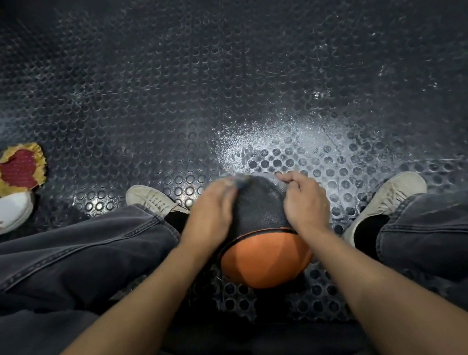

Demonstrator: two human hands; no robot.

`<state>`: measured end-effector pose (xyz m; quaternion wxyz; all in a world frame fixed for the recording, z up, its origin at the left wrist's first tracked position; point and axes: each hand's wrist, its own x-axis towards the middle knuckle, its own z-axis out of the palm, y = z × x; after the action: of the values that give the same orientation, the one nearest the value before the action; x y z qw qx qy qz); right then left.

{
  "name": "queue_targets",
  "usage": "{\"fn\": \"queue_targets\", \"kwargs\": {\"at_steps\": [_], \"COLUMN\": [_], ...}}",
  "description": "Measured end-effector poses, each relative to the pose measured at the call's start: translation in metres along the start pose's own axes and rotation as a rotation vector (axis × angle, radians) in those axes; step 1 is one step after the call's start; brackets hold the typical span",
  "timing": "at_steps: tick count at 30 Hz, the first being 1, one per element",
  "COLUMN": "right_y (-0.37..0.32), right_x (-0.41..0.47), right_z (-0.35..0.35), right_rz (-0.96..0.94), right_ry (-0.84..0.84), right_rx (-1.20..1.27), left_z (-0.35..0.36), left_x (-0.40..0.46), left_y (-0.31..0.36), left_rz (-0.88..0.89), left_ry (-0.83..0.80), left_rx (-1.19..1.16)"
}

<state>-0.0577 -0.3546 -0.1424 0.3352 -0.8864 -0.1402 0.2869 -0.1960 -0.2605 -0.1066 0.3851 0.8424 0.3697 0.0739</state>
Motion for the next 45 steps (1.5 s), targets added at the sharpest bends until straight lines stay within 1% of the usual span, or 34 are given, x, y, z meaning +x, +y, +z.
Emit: {"fn": "queue_targets", "kwargs": {"at_steps": [1, 2, 3, 5, 7, 8, 9, 10, 11, 12, 14, 16, 17, 18, 19, 20, 21, 22, 23, 25, 27, 28, 29, 30, 32, 33, 34, 37, 38, 39, 41, 42, 43, 45], "right_y": [-0.001, -0.001, -0.003, -0.002, -0.001, -0.002, -0.004, -0.005, -0.007, -0.009, -0.01, -0.007, -0.006, -0.005, -0.003, -0.002, -0.002, -0.002, -0.001, -0.003, -0.004, -0.006, -0.008, -0.011, -0.016, -0.019, -0.02, -0.016, -0.016, -0.017, -0.02, -0.02, -0.019, -0.016], "right_x": [-0.003, -0.005, -0.003, 0.001, 0.003, 0.002, 0.0, -0.001, -0.003, -0.004, -0.003, 0.001, 0.003, 0.004, 0.005, 0.003, 0.0, -0.004, -0.008, -0.01, -0.008, -0.006, -0.005, -0.004, -0.005, -0.005, -0.005, -0.001, -0.001, -0.003, -0.005, -0.007, -0.006, -0.002], "right_z": [0.001, 0.002, 0.001, -0.003, -0.003, -0.001, 0.002, 0.005, 0.008, 0.009, 0.006, 0.003, 0.003, 0.004, 0.004, 0.006, 0.007, 0.007, 0.007, 0.004, 0.003, 0.005, 0.006, 0.008, 0.015, 0.017, 0.018, 0.015, 0.015, 0.015, 0.016, 0.016, 0.015, 0.012], "right_rz": [0.009, 0.026, 0.045, 0.086, 0.053, 0.031, 0.018, 0.02, 0.029, 0.048, 0.072, 0.056, 0.027, -0.008, -0.044, -0.064, -0.071, -0.07, -0.06, -0.028, -0.044, -0.057, -0.063, -0.073, -0.095, -0.088, -0.074, -0.073, -0.092, -0.116, -0.156, -0.164, -0.159, -0.122], "right_ry": [0.017, 0.034, 0.044, 0.047, 0.023, 0.012, 0.011, 0.014, 0.017, 0.02, 0.036, 0.027, -0.001, -0.036, -0.066, -0.085, -0.094, -0.084, -0.062, -0.018, -0.036, -0.06, -0.08, -0.086, -0.082, -0.075, -0.067, -0.068, -0.086, -0.114, -0.164, -0.165, -0.154, -0.124], "right_rx": [0.006, 0.002, -0.006, -0.03, -0.005, 0.011, 0.021, 0.021, 0.019, 0.006, -0.03, -0.042, -0.02, 0.016, 0.047, 0.07, 0.081, 0.081, 0.065, 0.017, 0.022, 0.032, 0.023, 0.011, -0.002, -0.013, -0.02, -0.012, -0.013, -0.015, -0.028, -0.035, -0.035, -0.033], "left_z": [-0.002, -0.002, 0.001, 0.01, 0.01, 0.005, 0.0, -0.003, -0.005, -0.004, 0.002, 0.003, 0.001, -0.002, -0.005, -0.005, -0.006, -0.005, -0.002, 0.005, 0.011, 0.008, 0.002, -0.002, -0.007, -0.007, -0.003, 0.001, -0.005, -0.011, -0.014, -0.012, -0.007, 0.001], "left_x": [0.009, 0.011, 0.008, -0.008, -0.02, -0.015, -0.002, 0.01, 0.015, 0.014, -0.004, -0.028, -0.03, -0.024, -0.013, 0.003, 0.016, 0.02, 0.018, 0.002, -0.018, -0.016, -0.009, 0.002, 0.017, 0.016, 0.01, -0.016, -0.012, -0.001, 0.017, 0.016, 0.009, -0.02], "left_y": [-0.001, 0.0, 0.004, 0.015, 0.01, 0.007, 0.005, 0.002, 0.003, 0.004, 0.011, 0.009, 0.002, -0.002, -0.001, -0.003, -0.002, -0.001, 0.002, 0.016, 0.016, 0.01, 0.009, 0.006, 0.005, 0.007, 0.01, 0.006, 0.002, 0.001, 0.0, 0.002, 0.007, 0.009], "left_rz": [-0.175, -0.231, -0.165, 0.082, 0.247, 0.206, 0.057, -0.145, -0.28, -0.281, -0.018, 0.249, 0.287, 0.247, 0.109, -0.09, -0.27, -0.357, -0.311, 0.031, 0.376, 0.427, 0.377, 0.247, 0.02, 0.005, 0.061, 0.359, 0.35, 0.255, 0.012, -0.037, -0.006, 0.217], "left_ry": [0.036, 0.047, 0.04, -0.023, -0.069, -0.049, 0.019, 0.08, 0.112, 0.122, 0.064, -0.074, -0.11, -0.106, -0.047, 0.033, 0.062, 0.052, 0.037, 0.016, -0.088, -0.137, -0.145, -0.1, 0.044, 0.052, 0.012, -0.162, -0.165, -0.121, 0.04, 0.068, 0.052, -0.084], "left_rx": [-0.002, 0.029, 0.045, 0.025, 0.048, 0.036, -0.001, -0.015, 0.005, 0.051, 0.082, 0.111, 0.13, 0.114, 0.057, 0.024, 0.053, 0.094, 0.114, 0.112, 0.189, 0.217, 0.204, 0.155, 0.124, 0.162, 0.192, 0.233, 0.213, 0.167, 0.12, 0.131, 0.151, 0.156]}}
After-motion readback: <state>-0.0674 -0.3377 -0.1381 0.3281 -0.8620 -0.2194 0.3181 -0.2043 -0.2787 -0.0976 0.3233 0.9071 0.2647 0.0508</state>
